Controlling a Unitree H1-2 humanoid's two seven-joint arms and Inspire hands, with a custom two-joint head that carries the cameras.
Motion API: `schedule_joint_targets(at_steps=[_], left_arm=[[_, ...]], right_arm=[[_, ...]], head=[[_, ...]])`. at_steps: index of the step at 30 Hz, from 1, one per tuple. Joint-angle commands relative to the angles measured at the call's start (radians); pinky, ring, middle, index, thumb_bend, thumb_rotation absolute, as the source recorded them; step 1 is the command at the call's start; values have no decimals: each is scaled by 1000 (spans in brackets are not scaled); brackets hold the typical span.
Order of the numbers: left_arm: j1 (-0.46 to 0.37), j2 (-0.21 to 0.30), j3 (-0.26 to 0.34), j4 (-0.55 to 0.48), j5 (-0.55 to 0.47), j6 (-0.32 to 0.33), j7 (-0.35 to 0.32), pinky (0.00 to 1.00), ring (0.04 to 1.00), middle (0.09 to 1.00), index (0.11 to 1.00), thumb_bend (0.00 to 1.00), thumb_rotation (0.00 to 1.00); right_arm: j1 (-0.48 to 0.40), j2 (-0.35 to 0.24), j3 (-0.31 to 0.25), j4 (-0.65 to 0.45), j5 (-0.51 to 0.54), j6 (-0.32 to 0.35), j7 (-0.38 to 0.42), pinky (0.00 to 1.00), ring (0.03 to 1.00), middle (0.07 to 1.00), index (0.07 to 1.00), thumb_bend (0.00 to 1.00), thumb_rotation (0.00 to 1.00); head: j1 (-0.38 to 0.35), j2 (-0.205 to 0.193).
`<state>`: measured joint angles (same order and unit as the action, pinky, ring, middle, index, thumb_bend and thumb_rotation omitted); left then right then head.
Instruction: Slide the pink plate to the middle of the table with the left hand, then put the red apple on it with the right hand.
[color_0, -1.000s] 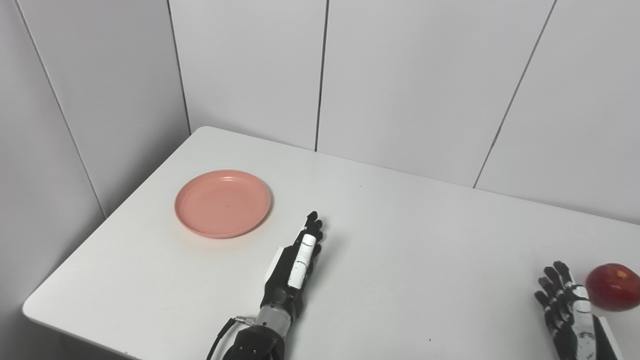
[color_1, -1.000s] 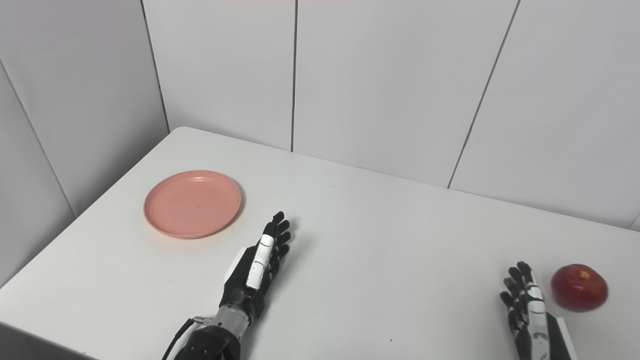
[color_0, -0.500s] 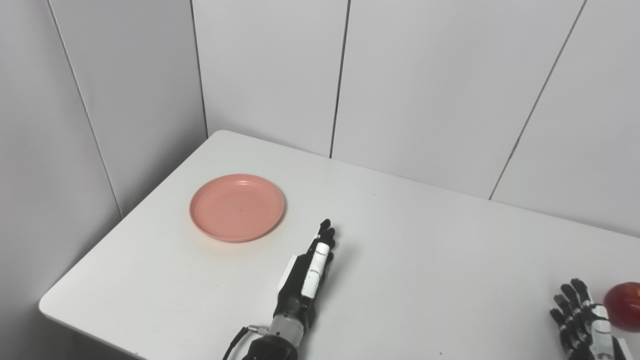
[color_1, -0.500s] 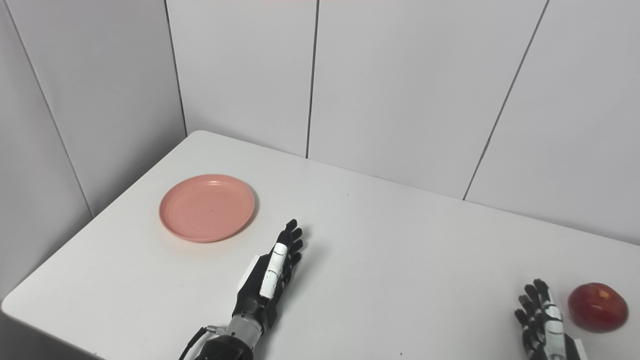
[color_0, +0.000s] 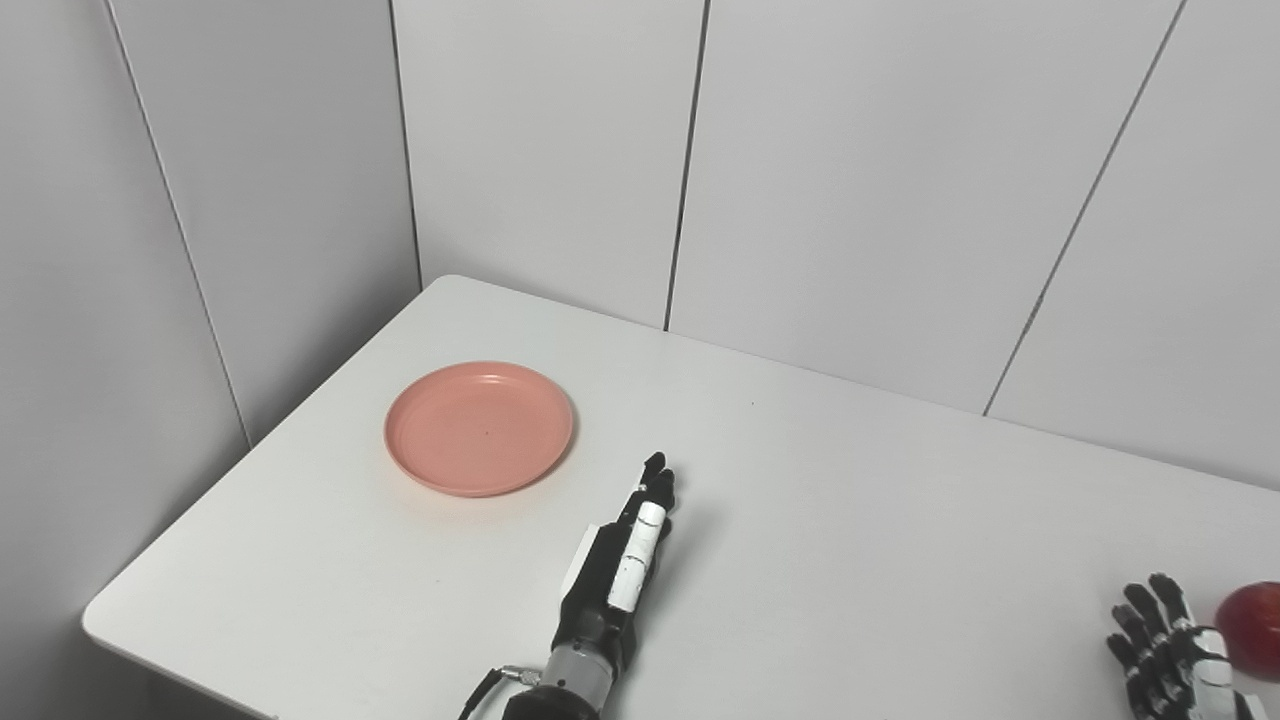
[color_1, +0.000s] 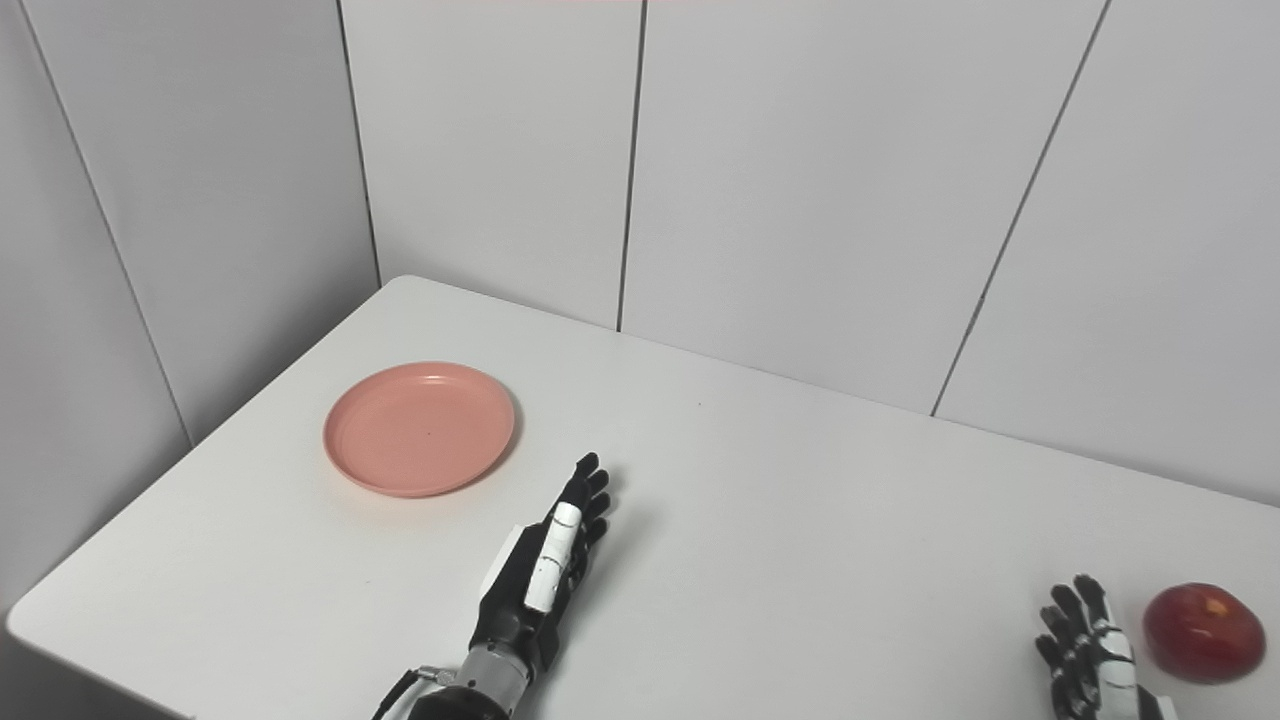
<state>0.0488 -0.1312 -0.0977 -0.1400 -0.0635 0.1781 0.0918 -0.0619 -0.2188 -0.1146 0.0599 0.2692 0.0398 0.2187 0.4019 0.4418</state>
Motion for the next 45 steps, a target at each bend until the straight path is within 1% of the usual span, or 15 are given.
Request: schedule_joint_targets(at_steps=[1, 2, 9, 11, 15, 16, 18, 23, 26, 27, 31, 35, 37, 41, 45], left_arm=[[21, -25, -11, 18, -1, 22, -9, 1000, 1000, 1000, 1000, 816, 967], [21, -26, -10, 16, -1, 25, -9, 1000, 1000, 1000, 1000, 815, 968], [22, -23, -14, 13, 3, 19, -15, 1000, 1000, 1000, 1000, 810, 970], [25, -23, -18, 11, 8, 2, -16, 1000, 1000, 1000, 1000, 799, 962], [27, -4, -53, 9, 89, -89, -13, 1000, 1000, 1000, 1000, 796, 962], [24, -9, -51, -2, 88, -91, -12, 1000, 1000, 1000, 1000, 789, 961], [15, -16, -42, -21, 78, -95, -10, 1000, 1000, 1000, 1000, 811, 948], [-21, -7, -6, -93, 17, -35, -22, 1000, 1000, 1000, 1000, 849, 941], [-41, 10, 13, -129, -26, -7, -50, 1000, 1000, 1000, 1000, 806, 988], [-52, 19, 21, -140, -38, -2, -59, 1000, 1000, 1000, 1000, 807, 992], [-94, 36, 53, -176, -72, 23, -71, 1000, 1000, 1000, 1000, 861, 961], [-139, 53, 82, -220, -85, 63, -72, 1000, 1000, 1000, 1000, 844, 969], [-162, 64, 96, -239, -90, 87, -69, 1000, 1000, 1000, 1000, 864, 965], [-209, 91, 127, -259, -102, 102, -71, 1000, 1000, 1000, 1000, 854, 966], [-260, 142, 168, -259, -91, 139, -62, 1000, 1000, 1000, 1000, 886, 996]], right_arm=[[20, 5, -3, 30, 8, -10, 8, 1000, 975, 964, 989, 890, 1000], [21, 5, -4, 27, 10, -9, 8, 1000, 973, 963, 988, 889, 1000], [22, 9, -7, 22, 8, -1, 1, 1000, 954, 949, 971, 887, 1000], [23, 8, -7, 17, 8, 6, 1, 1000, 947, 942, 967, 883, 1000], [26, 1, -4, 10, 3, 17, 3, 1000, 940, 937, 962, 904, 1000], [26, 0, -3, 13, 2, 14, 5, 1000, 939, 938, 961, 910, 1000], [25, -2, -3, 18, 4, 11, 9, 1000, 939, 939, 959, 913, 1000], [18, 0, -6, 32, 10, 15, 9, 1000, 932, 938, 956, 889, 1000], [13, -1, -4, 48, 10, 2, 15, 1000, 948, 954, 971, 903, 1000], [12, -1, -3, 52, 8, 0, 14, 1000, 949, 954, 973, 910, 1000], [11, 1, -1, 57, 2, -2, 11, 1000, 944, 950, 971, 921, 1000], [11, 5, 2, 60, -5, -7, 10, 1000, 940, 946, 969, 936, 1000], [10, 10, 0, 58, -5, -1, 5, 1000, 933, 940, 961, 941, 1000], [9, 15, 1, 55, -6, 2, 2, 1000, 934, 940, 962, 927, 1000], [8, 7, 13, 58, -18, -13, 14, 1000, 947, 950, 984, 911, 1000]], head=[[0, 1], [-2, 6], [-6, 7], [-8, 11], [-2, 15], [-1, 15], [2, 13], [2, 8], [2, 5], [1, 1], [-1, -3], [-5, -4], [-6, -5], [-11, -9], [-17, -10]])
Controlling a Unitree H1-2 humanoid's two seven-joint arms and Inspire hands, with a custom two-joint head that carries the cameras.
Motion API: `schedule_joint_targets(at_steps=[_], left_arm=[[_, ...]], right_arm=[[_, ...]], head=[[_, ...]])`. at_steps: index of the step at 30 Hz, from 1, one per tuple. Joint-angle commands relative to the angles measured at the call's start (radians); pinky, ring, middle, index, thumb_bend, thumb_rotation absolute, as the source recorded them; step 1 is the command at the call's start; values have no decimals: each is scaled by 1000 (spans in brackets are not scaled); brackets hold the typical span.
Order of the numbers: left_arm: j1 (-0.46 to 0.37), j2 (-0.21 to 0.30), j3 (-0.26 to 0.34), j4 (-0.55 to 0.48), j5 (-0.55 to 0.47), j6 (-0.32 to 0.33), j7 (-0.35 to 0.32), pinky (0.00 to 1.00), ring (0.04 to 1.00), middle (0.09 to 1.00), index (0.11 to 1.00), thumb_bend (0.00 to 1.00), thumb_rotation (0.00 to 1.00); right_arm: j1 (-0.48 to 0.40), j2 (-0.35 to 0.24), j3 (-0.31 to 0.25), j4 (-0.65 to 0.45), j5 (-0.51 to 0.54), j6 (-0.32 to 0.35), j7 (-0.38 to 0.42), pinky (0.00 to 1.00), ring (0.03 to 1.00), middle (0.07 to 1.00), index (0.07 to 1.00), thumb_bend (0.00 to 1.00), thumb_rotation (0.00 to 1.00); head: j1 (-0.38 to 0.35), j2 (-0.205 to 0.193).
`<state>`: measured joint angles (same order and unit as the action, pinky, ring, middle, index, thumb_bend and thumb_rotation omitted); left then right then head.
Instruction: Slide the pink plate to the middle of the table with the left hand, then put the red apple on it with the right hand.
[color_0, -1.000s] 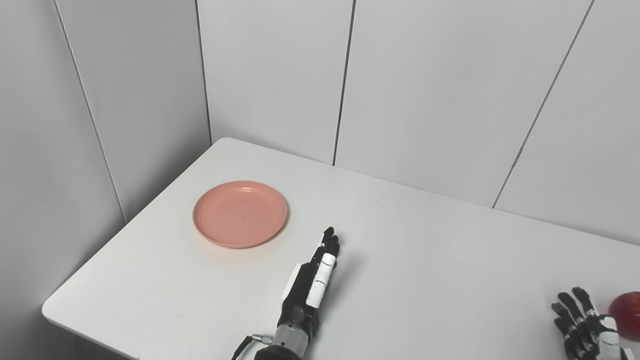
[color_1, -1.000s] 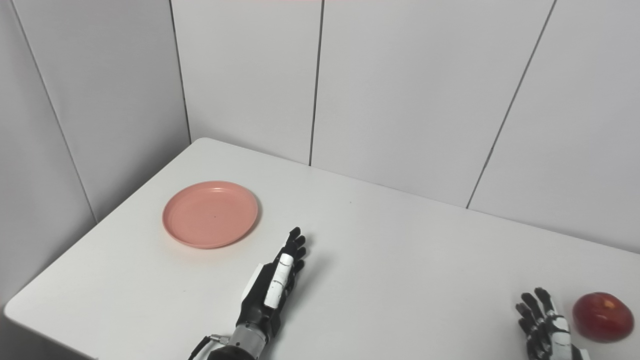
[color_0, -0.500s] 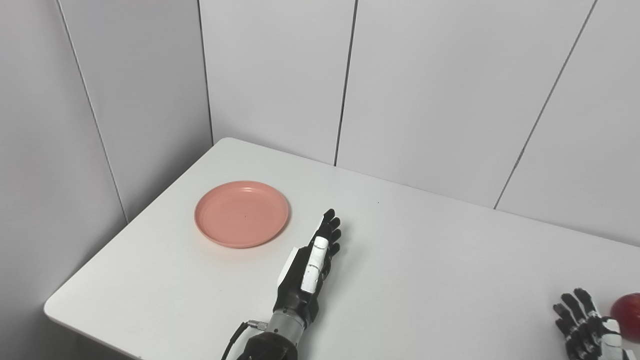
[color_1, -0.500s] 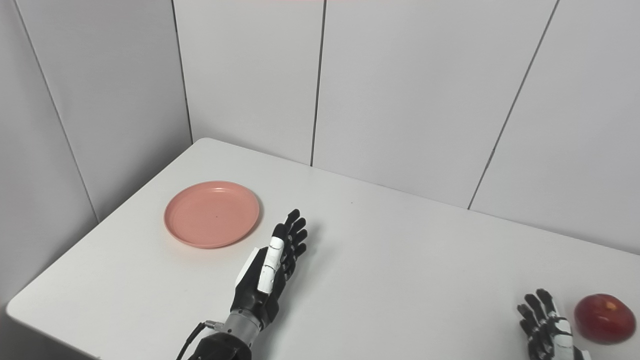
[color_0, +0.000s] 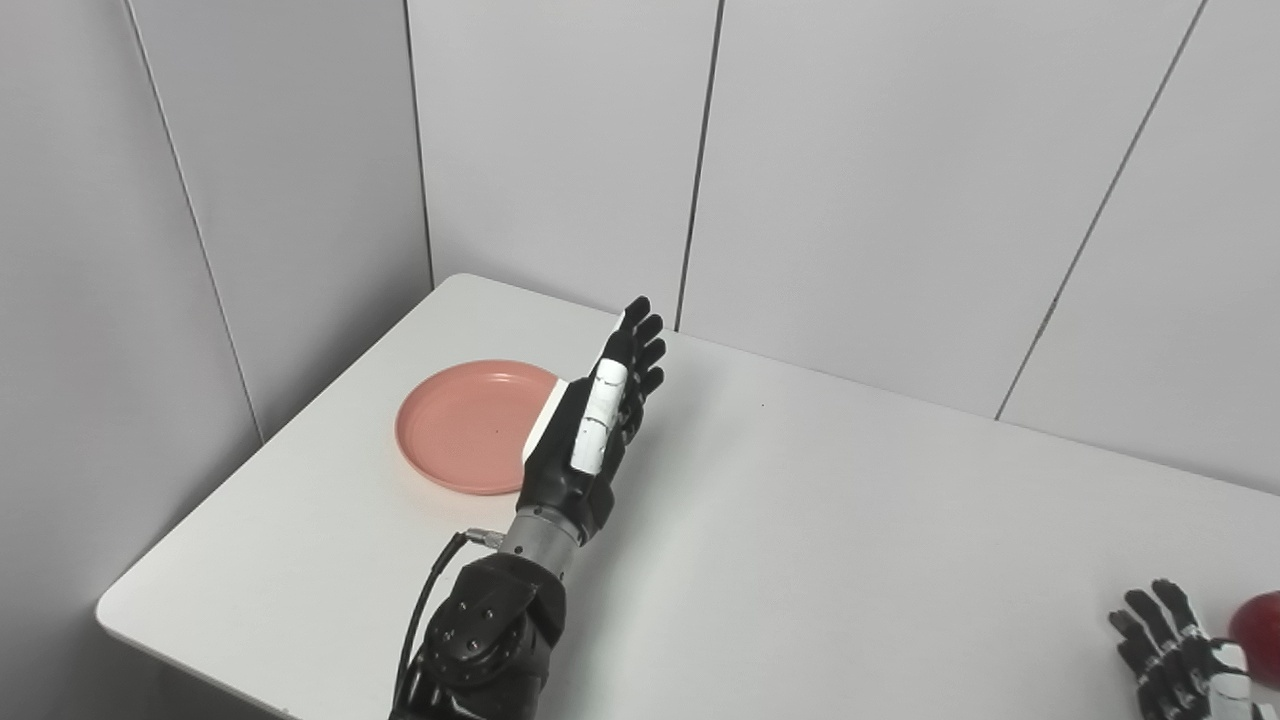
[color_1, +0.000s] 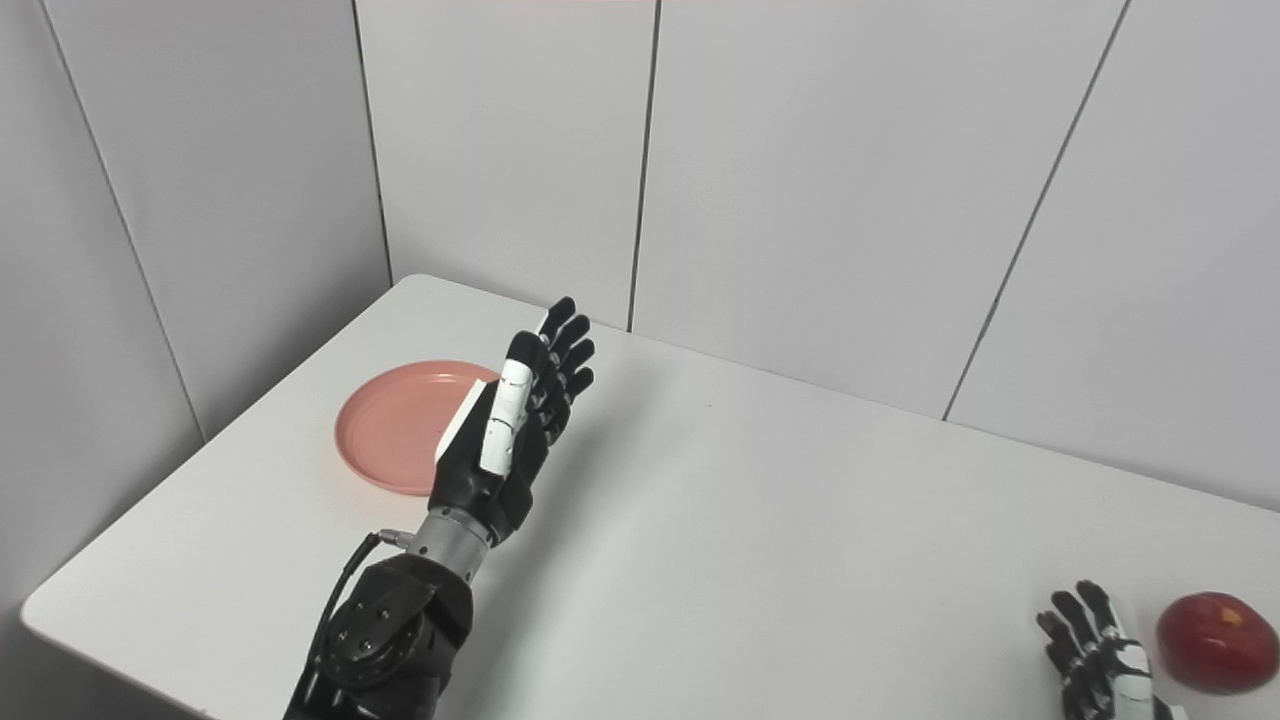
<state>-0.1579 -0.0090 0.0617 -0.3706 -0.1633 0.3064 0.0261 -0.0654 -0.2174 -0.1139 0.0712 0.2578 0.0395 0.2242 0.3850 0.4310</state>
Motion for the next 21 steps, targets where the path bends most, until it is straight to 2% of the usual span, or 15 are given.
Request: schedule_joint_targets(at_steps=[1, 4, 9, 16, 21], left_arm=[[-65, 35, 23, -21, 1, 12, 1, 1000, 1000, 1000, 1000, 886, 997], [-100, 84, 71, 17, -31, 2, -12, 1000, 1000, 1000, 1000, 891, 987], [-147, 166, 130, 73, -33, -14, -15, 1000, 1000, 985, 1000, 897, 999], [-212, 274, 203, 207, -16, -83, -5, 1000, 995, 976, 994, 900, 1000], [-252, 361, 255, 351, -30, -152, -27, 1000, 996, 987, 1000, 915, 1000]], right_arm=[[12, 3, 16, 42, -12, -11, 11, 1000, 947, 951, 985, 909, 1000], [16, 3, 18, 20, -14, 12, 4, 1000, 942, 940, 975, 843, 1000], [21, 6, 16, -1, -12, 41, -5, 1000, 942, 937, 970, 832, 1000], [24, 1, 14, -6, -2, 54, -4, 1000, 944, 940, 978, 822, 1000], [26, 1, 15, -9, -4, 58, -7, 1000, 944, 942, 984, 825, 1000]], head=[[-2, -1], [-2, -1], [-5, 0], [-4, 1], [-5, -2]])
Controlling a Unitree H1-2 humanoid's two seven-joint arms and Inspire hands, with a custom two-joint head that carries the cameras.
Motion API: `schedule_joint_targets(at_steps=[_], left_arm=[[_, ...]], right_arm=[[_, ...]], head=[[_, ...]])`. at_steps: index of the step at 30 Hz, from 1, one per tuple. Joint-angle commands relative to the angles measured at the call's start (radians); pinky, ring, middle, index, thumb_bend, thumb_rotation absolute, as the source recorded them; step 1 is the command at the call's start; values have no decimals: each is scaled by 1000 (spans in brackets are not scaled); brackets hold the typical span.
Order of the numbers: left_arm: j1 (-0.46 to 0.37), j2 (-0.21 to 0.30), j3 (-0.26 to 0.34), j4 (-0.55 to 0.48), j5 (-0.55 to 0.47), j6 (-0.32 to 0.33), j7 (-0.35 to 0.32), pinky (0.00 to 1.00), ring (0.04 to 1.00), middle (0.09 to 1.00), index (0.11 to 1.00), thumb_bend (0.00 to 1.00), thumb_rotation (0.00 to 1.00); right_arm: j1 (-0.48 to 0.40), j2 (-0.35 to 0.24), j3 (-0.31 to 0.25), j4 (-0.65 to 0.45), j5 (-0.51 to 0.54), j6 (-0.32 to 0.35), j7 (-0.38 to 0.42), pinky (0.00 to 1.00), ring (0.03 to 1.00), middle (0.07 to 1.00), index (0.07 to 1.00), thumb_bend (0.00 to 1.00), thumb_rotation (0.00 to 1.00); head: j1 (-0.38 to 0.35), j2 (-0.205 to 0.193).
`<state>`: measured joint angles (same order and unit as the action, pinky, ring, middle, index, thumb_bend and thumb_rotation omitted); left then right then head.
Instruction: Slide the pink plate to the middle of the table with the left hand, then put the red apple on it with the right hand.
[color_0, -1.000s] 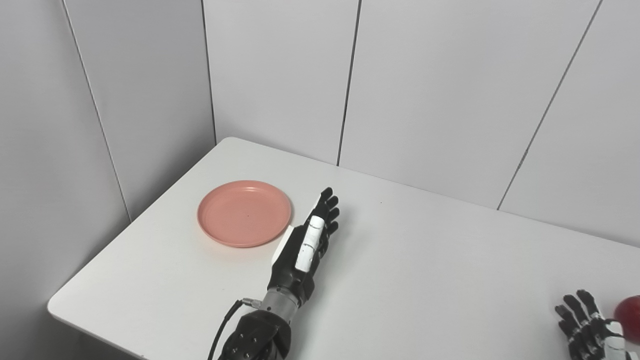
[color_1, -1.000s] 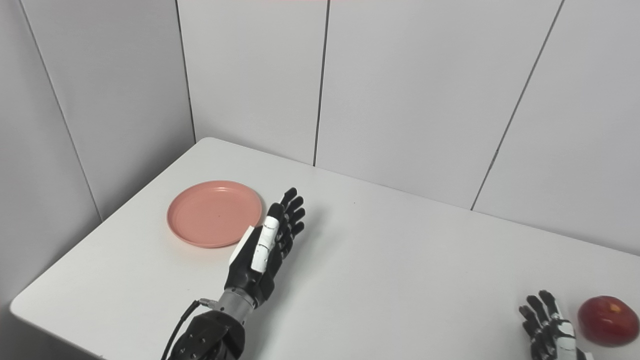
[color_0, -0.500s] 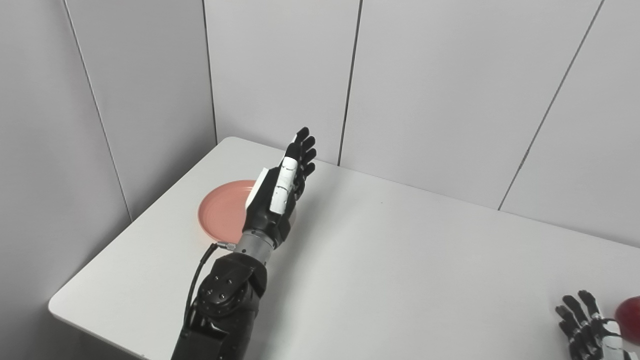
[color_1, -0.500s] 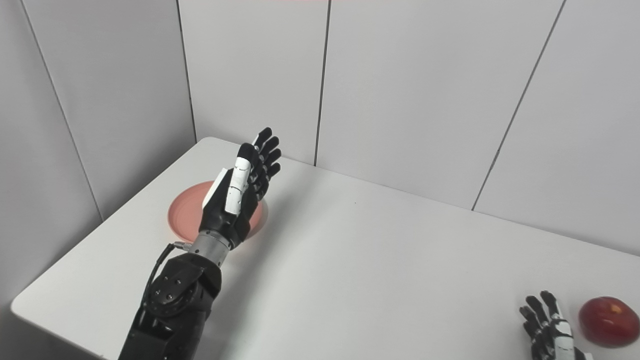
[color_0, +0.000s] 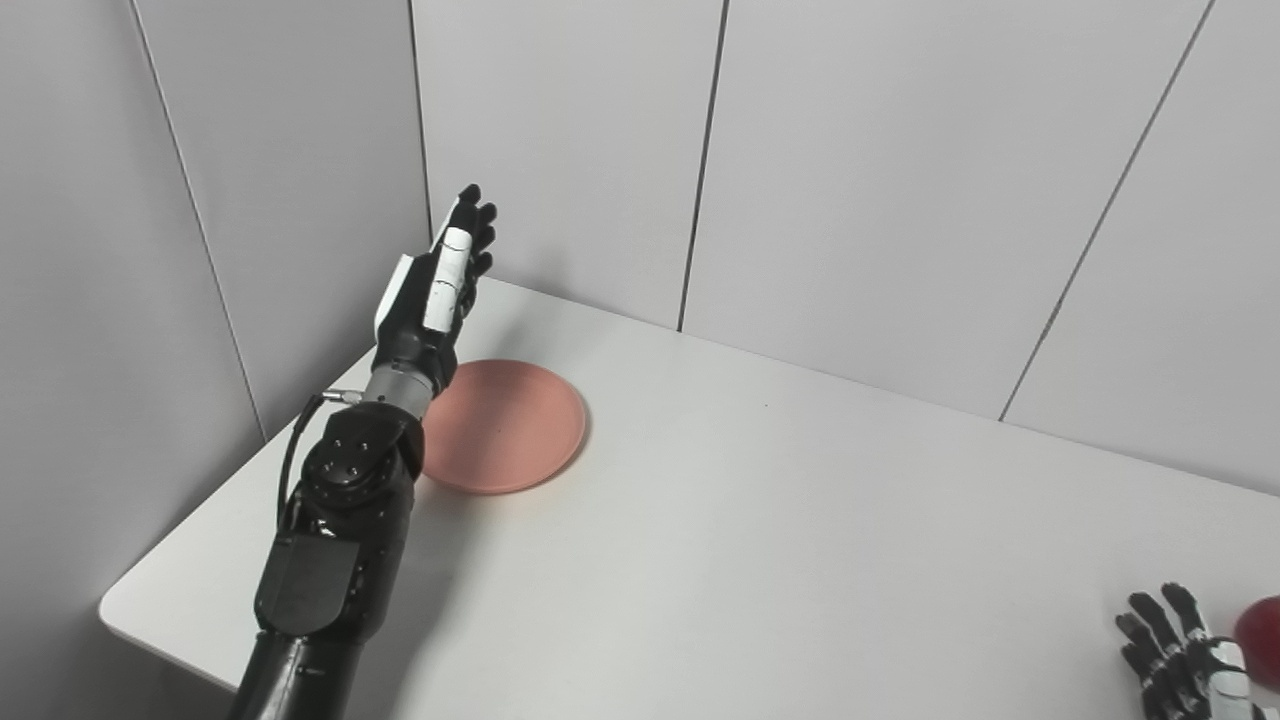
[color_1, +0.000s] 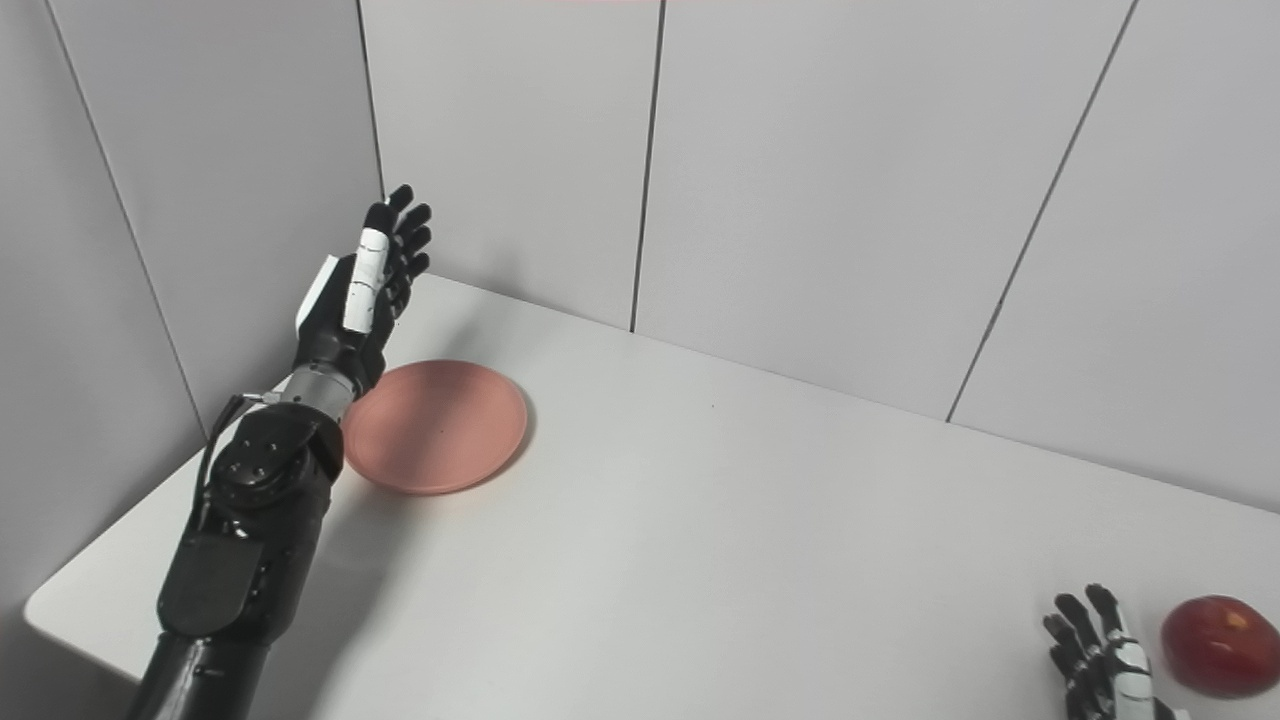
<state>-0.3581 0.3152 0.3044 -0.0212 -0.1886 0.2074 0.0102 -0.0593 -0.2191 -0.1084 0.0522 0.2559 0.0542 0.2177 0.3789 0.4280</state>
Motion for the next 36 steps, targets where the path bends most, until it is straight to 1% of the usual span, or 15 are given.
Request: schedule_joint_targets(at_steps=[1, 2, 3, 5, 9, 10, 12, 13, 17, 19, 21, 27, 31, 33, 36], left_arm=[[-60, 51, 20, 28, -6, -60, -12, 1000, 988, 978, 1000, 917, 1000], [-64, 59, 25, 44, -7, -64, -12, 1000, 984, 975, 1000, 916, 1000], [-74, 75, 33, 82, -2, -76, -8, 987, 959, 956, 993, 920, 1000], [-88, 97, 45, 142, 4, -98, -3, 977, 945, 944, 989, 922, 1000], [-108, 116, 67, 227, 7, -127, 18, 937, 904, 912, 967, 915, 991], [-111, 121, 71, 251, 12, -137, 26, 916, 895, 908, 961, 904, 995], [-118, 131, 80, 297, 15, -155, 37, 847, 855, 876, 923, 917, 992], [-122, 132, 88, 319, 12, -164, 44, 842, 853, 873, 921, 918, 991], [-138, 133, 113, 407, -5, -207, 56, 803, 821, 833, 876, 872, 977], [-151, 131, 130, 457, -21, -223, 64, 758, 788, 790, 832, 894, 938], [-162, 130, 139, 498, -32, -239, 60, 716, 760, 758, 819, 885, 925], [-189, 137, 144, 624, -42, -311, 46, 639, 709, 735, 792, 845, 915], [-202, 148, 136, 709, -49, -348, 30, 628, 693, 724, 781, 845, 917], [-208, 152, 131, 750, -47, -366, 30, 627, 699, 733, 782, 827, 929], [-215, 151, 130, 786, -52, -378, 32, 646, 706, 740, 791, 804, 934]], right_arm=[[19, 2, 10, 11, -3, 41, 0, 1000, 948, 945, 988, 821, 1000], [20, 2, 11, 11, -5, 39, 1, 1000, 949, 946, 991, 819, 1000], [21, 3, 11, 7, -5, 43, -1, 1000, 953, 944, 990, 820, 1000], [22, 5, 11, 1, -3, 48, -4, 1000, 955, 942, 989, 820, 1000], [21, 5, 16, 2, -3, 42, -5, 1000, 956, 939, 992, 810, 1000], [21, 6, 16, 0, -3, 45, -7, 1000, 957, 941, 993, 804, 1000], [22, 6, 18, -4, -2, 49, -8, 1000, 958, 942, 996, 799, 1000], [23, 5, 19, -6, -1, 51, -8, 1000, 958, 942, 996, 799, 1000], [25, 7, 17, -9, 7, 54, -11, 1000, 948, 931, 986, 785, 1000], [23, 4, 19, -1, 4, 49, -10, 1000, 949, 933, 991, 793, 1000], [23, 4, 19, 2, 0, 46, -14, 1000, 945, 927, 985, 786, 1000], [25, 3, 18, -2, 7, 50, -10, 1000, 955, 927, 995, 804, 1000], [30, 4, 19, -13, 8, 51, -11, 1000, 959, 934, 996, 788, 1000], [31, 5, 19, -16, 10, 53, -12, 1000, 956, 932, 993, 765, 1000], [31, 5, 19, -16, 13, 56, -11, 1000, 953, 924, 986, 774, 1000]], head=[[1, 1], [1, 1], [1, 1], [2, -1], [-1, -1], [-2, -1], [-3, 0], [-3, 0], [-3, 0], [-3, 0], [-3, 0], [-6, 2], [-11, 10], [-11, 10], [-11, 10]])
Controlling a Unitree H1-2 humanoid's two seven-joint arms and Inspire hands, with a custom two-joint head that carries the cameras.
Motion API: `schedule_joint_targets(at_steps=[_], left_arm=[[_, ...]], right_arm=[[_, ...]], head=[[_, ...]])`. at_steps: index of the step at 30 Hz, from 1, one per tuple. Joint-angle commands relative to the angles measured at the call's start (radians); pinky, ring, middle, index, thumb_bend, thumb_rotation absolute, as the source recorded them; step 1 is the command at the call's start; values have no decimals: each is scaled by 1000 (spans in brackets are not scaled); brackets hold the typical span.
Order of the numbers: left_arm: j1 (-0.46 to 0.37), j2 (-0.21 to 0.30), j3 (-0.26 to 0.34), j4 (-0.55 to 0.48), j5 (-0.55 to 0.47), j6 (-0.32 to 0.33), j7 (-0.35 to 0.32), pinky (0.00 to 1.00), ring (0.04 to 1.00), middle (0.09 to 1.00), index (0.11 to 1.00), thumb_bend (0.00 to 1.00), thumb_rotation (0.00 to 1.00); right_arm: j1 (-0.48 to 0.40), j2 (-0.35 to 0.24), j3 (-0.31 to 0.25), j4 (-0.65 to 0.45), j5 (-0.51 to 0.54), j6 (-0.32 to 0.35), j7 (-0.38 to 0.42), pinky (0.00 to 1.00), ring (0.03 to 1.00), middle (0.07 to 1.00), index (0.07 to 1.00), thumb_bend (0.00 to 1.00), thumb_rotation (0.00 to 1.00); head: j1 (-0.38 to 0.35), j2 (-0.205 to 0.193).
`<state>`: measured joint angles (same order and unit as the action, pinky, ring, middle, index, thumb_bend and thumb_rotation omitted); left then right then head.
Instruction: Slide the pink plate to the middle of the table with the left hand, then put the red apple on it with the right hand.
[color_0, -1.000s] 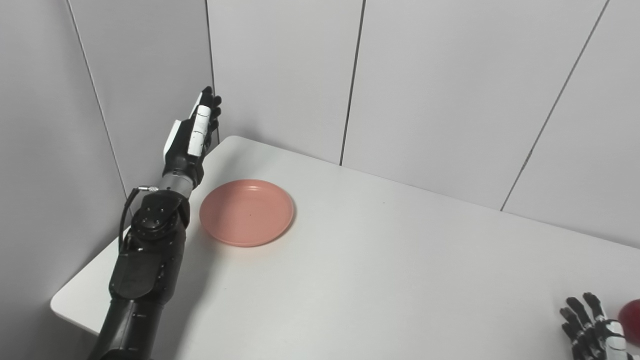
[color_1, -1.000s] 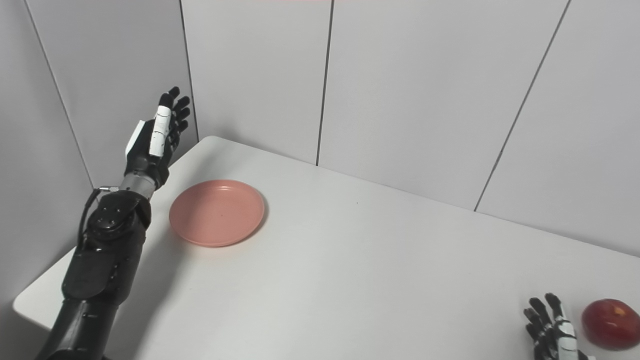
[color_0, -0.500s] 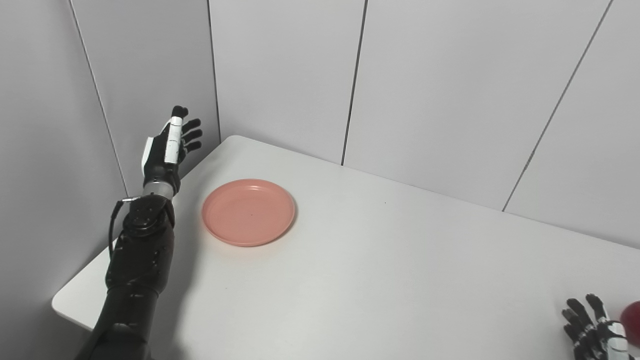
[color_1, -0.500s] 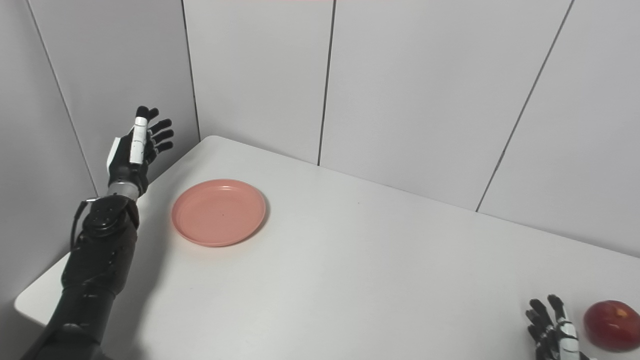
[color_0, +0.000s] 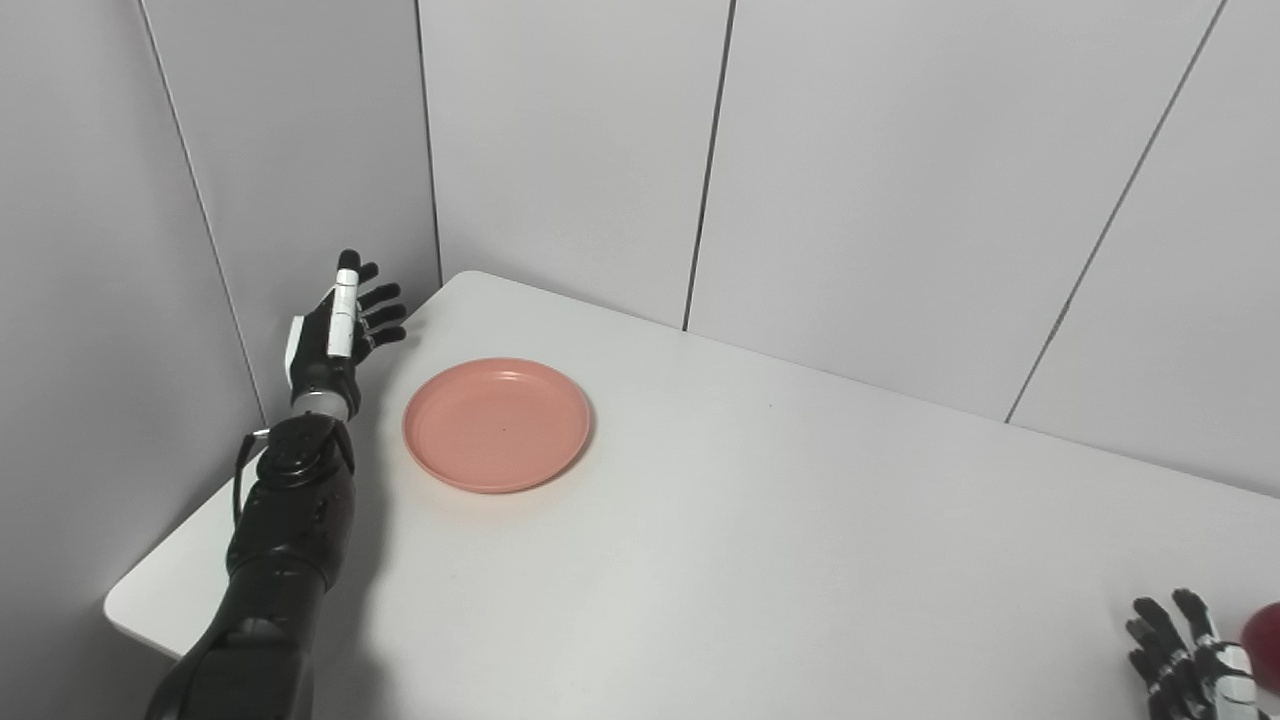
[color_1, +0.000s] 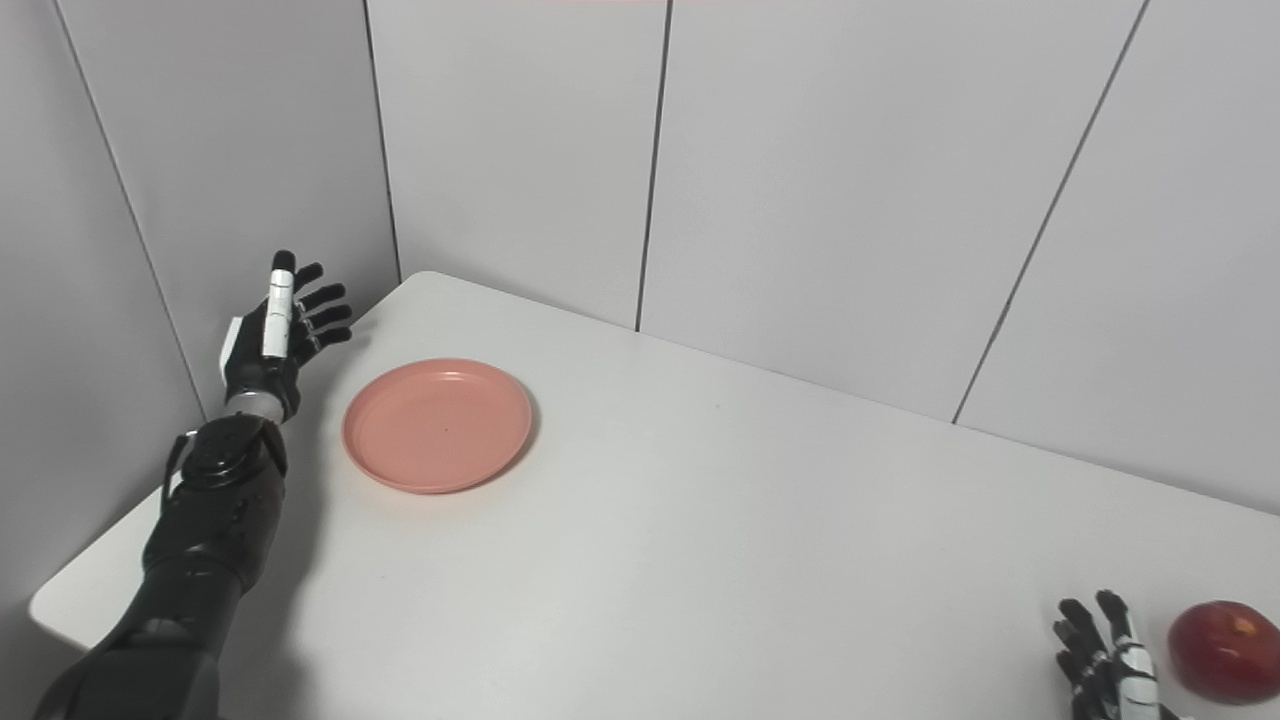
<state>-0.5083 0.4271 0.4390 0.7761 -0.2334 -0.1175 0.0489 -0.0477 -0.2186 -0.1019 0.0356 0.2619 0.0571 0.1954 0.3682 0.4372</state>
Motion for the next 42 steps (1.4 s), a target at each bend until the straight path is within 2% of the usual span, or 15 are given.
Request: schedule_joint_targets(at_steps=[1, 6, 9, 14, 19, 23, 26, 35, 42], left_arm=[[-70, 38, 0, 4, -14, -50, -4, 633, 690, 728, 793, 806, 924], [-76, 41, -22, 76, -15, -93, -31, 650, 706, 734, 801, 798, 930], [-71, 32, -46, 84, -7, -90, -26, 658, 713, 735, 807, 812, 950], [-67, 19, -65, 111, -17, -101, -33, 681, 718, 733, 800, 806, 915], [-51, 7, -89, 106, -16, -107, -57, 669, 738, 782, 840, 781, 938], [-32, -15, -103, 64, -24, -85, -60, 672, 747, 790, 845, 743, 939], [-20, -31, -108, 29, -27, -64, -63, 659, 730, 776, 824, 766, 905], [38, -88, -145, -166, -16, 65, -54, 672, 734, 768, 805, 794, 882], [81, -127, -185, -289, 22, 137, -45, 641, 719, 743, 798, 819, 917]], right_arm=[[21, 4, 12, -5, 8, 59, 9, 1000, 951, 924, 985, 778, 1000], [22, 1, 14, -8, 7, 60, 9, 1000, 948, 918, 984, 783, 1000], [23, 0, 17, -16, 5, 66, 8, 1000, 956, 924, 991, 788, 1000], [26, 8, 18, -35, 7, 87, -5, 1000, 954, 923, 991, 775, 1000], [28, 12, 21, -51, 9, 100, -10, 1000, 954, 904, 986, 780, 1000], [29, 9, 26, -58, 4, 102, -8, 1000, 960, 911, 988, 756, 1000], [27, 10, 26, -55, 4, 99, -7, 1000, 958, 910, 992, 745, 1000], [26, 16, 28, -60, 6, 100, -12, 1000, 965, 925, 1000, 724, 1000], [27, 23, 31, -73, 0, 106, -23, 1000, 963, 923, 995, 688, 1000]], head=[[1, 5], [1, 7], [-2, 11], [-7, 15], [-10, 17], [-11, 18], [-11, 19], [-15, 24], [-19, 29]])
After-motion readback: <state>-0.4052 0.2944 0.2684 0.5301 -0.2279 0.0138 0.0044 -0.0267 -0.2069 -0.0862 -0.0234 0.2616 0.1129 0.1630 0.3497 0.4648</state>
